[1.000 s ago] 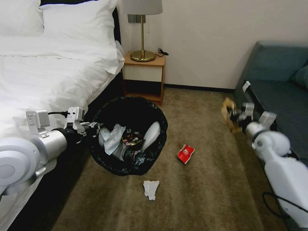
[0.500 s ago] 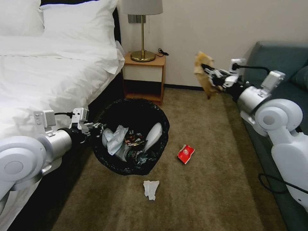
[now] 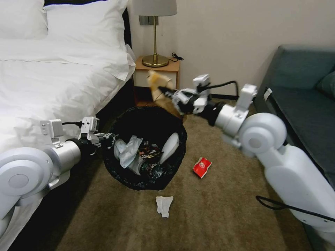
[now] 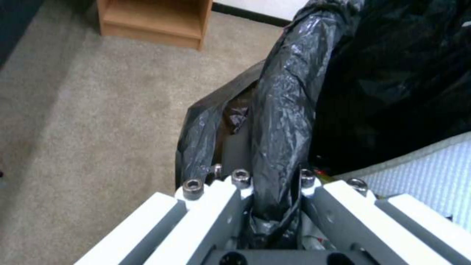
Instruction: Pick up the trash bin, then pick up the garbage on the floor and place it into the trash bin.
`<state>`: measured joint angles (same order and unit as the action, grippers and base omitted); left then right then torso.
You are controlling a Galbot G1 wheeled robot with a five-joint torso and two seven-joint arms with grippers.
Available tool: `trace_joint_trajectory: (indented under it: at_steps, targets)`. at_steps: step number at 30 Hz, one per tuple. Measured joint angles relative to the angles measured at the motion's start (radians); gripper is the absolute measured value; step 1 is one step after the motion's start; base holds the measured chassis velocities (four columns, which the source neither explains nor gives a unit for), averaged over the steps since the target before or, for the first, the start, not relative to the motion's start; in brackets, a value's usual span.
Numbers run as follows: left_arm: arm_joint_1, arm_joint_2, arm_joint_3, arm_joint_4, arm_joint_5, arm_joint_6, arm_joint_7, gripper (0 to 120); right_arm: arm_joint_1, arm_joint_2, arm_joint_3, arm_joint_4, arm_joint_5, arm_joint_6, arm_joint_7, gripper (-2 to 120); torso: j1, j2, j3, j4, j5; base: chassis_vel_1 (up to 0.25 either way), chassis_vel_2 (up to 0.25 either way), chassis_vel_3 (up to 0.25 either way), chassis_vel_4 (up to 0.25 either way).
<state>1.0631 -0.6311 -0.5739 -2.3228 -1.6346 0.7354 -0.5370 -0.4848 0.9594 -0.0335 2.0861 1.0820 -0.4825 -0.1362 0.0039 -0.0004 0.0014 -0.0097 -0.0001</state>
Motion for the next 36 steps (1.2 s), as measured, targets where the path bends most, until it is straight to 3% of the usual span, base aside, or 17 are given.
trace_joint_trajectory:
  at_steps: [6, 29, 36]
  targets:
    - [0.002, -0.004, 0.006, 0.002, 0.008, 0.0, 0.01, 1, 0.049, 0.037, -0.112, -0.027, -0.008, 0.011, 0.015, 0, 0.0, 0.0, 0.0, 0.0, 0.0, 0.0, 0.0, 0.0, 0.0]
    - [-0.013, -0.002, 0.013, 0.017, 0.02, 0.0, 0.022, 1, 0.027, 0.073, -0.187, -0.036, -0.05, 0.002, 0.042, 1, 0.0, 0.0, 0.0, 0.0, 0.0, 0.0, 0.0, 0.0, 0.0]
    - [-0.018, -0.002, 0.008, 0.024, 0.016, 0.0, 0.025, 1, 0.02, 0.07, -0.194, -0.03, -0.053, -0.002, 0.069, 25, 0.0, 0.0, 0.0, 0.0, 0.0001, 0.0, 0.0, 0.0, 0.0]
